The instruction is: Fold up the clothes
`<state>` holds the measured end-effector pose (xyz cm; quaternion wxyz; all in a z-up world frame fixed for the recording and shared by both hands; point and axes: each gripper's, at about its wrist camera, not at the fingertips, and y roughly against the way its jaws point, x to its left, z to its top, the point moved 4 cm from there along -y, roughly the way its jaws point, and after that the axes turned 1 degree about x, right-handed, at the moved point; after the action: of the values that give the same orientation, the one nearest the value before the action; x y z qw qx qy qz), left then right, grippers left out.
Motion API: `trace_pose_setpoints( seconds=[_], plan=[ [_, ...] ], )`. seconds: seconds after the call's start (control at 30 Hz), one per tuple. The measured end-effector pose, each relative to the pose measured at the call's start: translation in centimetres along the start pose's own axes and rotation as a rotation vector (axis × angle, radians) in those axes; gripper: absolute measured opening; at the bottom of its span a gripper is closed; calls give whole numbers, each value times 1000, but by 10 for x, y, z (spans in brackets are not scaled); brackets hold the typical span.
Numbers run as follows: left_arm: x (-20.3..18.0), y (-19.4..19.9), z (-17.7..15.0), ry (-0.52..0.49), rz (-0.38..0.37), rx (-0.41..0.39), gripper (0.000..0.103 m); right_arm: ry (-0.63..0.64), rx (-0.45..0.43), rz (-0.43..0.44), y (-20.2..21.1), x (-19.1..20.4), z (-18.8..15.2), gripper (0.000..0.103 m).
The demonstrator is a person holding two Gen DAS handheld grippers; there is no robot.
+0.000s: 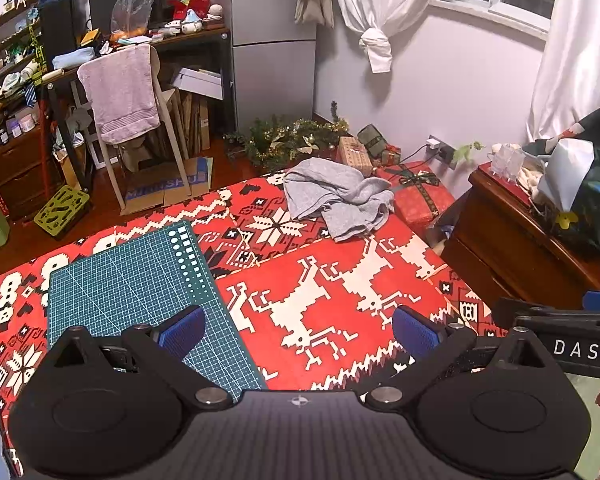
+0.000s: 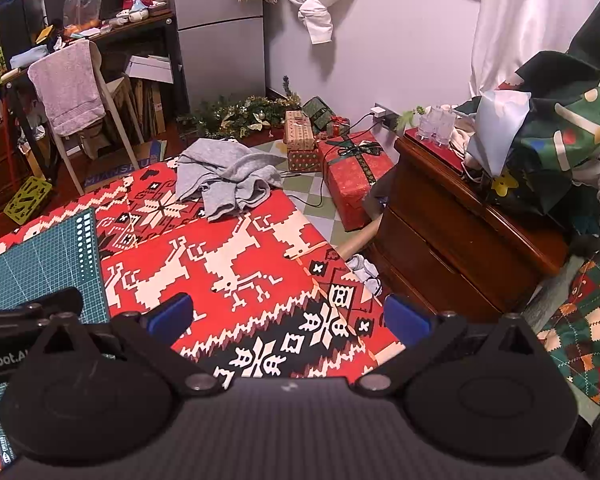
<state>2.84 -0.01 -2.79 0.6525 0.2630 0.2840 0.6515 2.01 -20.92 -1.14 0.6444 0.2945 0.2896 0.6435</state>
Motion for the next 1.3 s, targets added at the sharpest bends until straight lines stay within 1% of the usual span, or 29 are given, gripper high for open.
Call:
trace_pose_setpoints(
  seconds=[0.03,0.37,0.43,1.3],
  plan=[
    [0,0,0,7,-7,-9,101,0,0,0,0,0,0,103],
    [-4,3,0,4,9,-7,101,1,0,-2,4,2,-1,103],
    [2,3,0,11,3,-7,101,1,0,-3,5,2,-1,103],
    [4,3,-2,17,21,-15,101,14,-3,-4,3,2,1,103]
  ],
)
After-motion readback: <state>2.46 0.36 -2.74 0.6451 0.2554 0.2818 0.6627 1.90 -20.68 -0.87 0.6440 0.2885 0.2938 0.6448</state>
